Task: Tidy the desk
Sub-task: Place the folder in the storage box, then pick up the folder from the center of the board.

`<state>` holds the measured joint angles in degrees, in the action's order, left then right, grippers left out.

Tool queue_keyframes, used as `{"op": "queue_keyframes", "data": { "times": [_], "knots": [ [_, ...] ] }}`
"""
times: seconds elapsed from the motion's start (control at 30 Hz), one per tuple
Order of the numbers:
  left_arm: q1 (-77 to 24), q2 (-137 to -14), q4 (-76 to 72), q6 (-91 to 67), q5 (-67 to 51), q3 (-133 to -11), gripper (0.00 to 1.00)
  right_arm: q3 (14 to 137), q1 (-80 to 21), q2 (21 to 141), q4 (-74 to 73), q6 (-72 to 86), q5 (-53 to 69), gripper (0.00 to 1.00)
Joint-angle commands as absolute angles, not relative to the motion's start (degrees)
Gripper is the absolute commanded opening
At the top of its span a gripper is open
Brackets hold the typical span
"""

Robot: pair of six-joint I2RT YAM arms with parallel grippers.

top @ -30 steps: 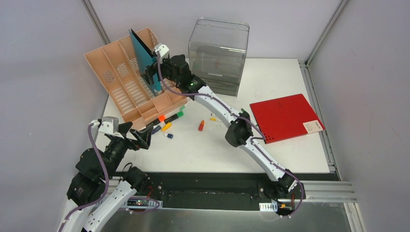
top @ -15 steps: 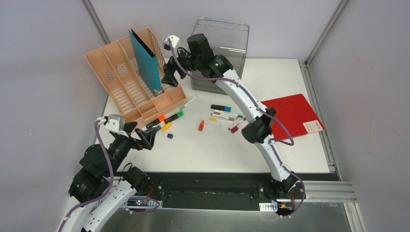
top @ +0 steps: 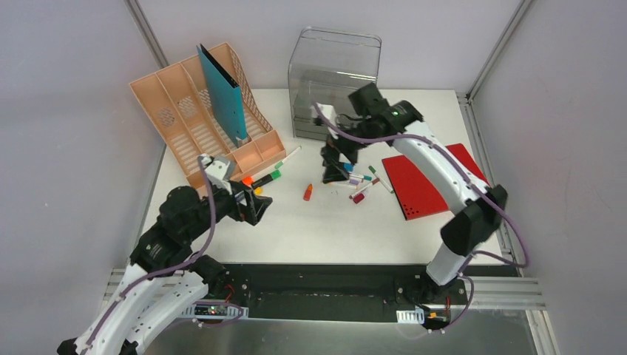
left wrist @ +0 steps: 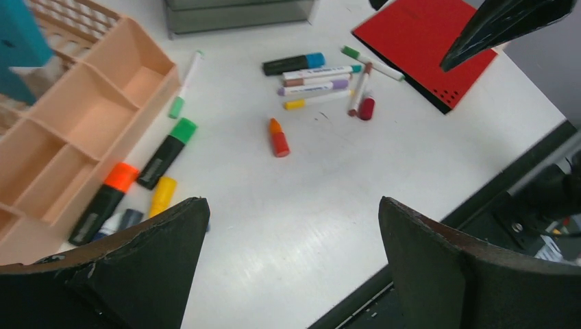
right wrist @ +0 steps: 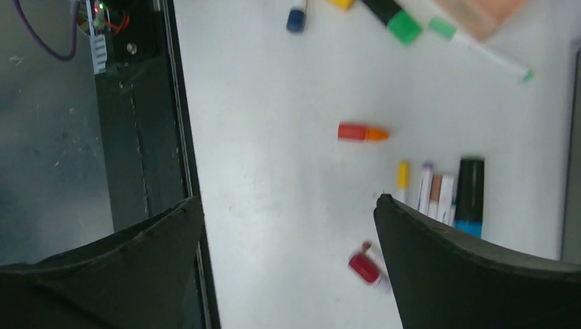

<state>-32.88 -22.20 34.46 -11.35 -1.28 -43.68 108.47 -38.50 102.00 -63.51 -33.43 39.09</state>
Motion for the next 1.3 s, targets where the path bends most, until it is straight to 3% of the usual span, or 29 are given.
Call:
{"op": "queue_keyframes", "data": {
  "times": [0.0,0.2,0.37,0.53,0.73,0.9,1.27],
  "knots": [
    [-32.3,-30.6,26.1,-16.2,-14.5,-42.2,0.99,92.1,-30.1,87.1,-56.8,-35.7,46.6,0.99],
    [-34.6,-44.6,5.1,-25.8,-27.9,-35.4,0.99,79.1,-15.8,75.5,-50.1,-32.0,46.8,0.99],
    [-47.1,-58.5,-3.4,-23.7,-19.7,-39.1,0.99,72.5,-12.1,69.2,-50.3,-35.3,40.6,0.99],
    [-51.5,-77.6,-22.4,-31.9,-21.5,-42.2,0.98,68.6,-11.7,65.5,-45.8,-34.0,30.6,0.99],
    [-57.4,-95.2,-31.9,-40.5,-15.3,-51.6,0.92,66.3,-11.8,65.5,-34.0,-22.1,9.6,0.99],
    [-61.4,-104.2,-35.6,-50.2,-3.7,-56.2,0.88,65.9,-11.9,66.2,-27.7,-10.1,-7.8,0.99],
    [-65.7,-115.0,-14.4,-64.4,13.6,-73.2,0.85,66.1,-12.3,66.0,-26.4,-6.0,-12.8,0.99]
  ]
}}
